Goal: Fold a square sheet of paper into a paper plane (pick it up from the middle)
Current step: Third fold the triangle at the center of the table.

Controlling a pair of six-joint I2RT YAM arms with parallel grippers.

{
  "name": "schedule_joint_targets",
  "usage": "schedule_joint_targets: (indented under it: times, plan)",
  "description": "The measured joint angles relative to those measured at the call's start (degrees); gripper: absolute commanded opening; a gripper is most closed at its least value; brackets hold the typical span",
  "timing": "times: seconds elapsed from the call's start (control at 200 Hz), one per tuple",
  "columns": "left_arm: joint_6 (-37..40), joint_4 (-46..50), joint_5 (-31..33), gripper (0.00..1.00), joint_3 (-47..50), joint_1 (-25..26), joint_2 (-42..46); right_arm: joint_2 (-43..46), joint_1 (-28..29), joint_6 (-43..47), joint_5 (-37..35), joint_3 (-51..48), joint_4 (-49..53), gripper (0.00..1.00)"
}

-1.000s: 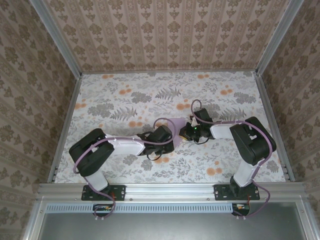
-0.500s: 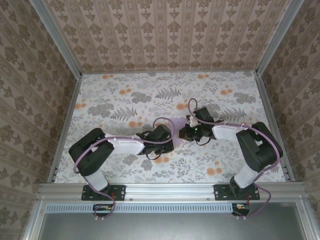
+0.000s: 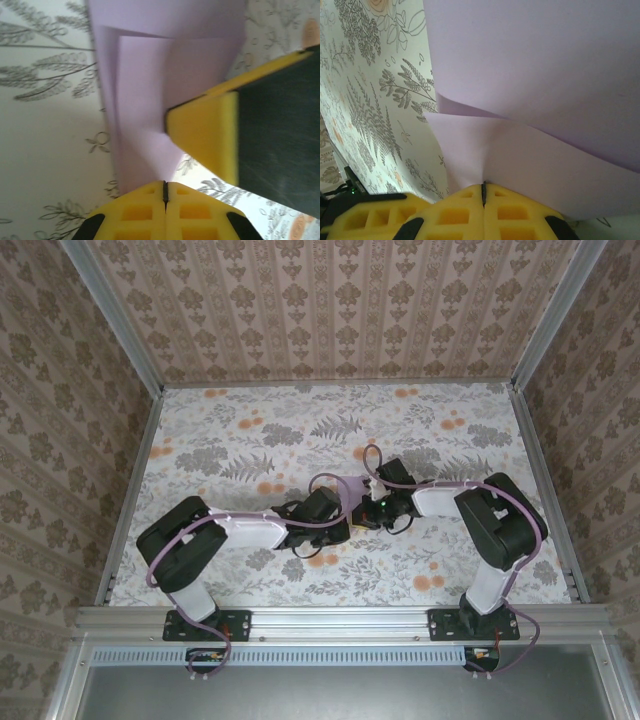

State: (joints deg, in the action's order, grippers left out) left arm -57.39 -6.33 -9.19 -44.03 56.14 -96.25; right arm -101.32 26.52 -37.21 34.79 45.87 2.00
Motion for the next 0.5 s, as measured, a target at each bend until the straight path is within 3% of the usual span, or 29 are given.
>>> schedule_joint_targets:
  times: [0.5]
  plan:
    - [-1.0, -0.4, 0.5, 0.00, 0.7, -1.1, -1.0, -0.3, 0.0, 0.5, 0.4, 0.3, -0.1, 0.00]
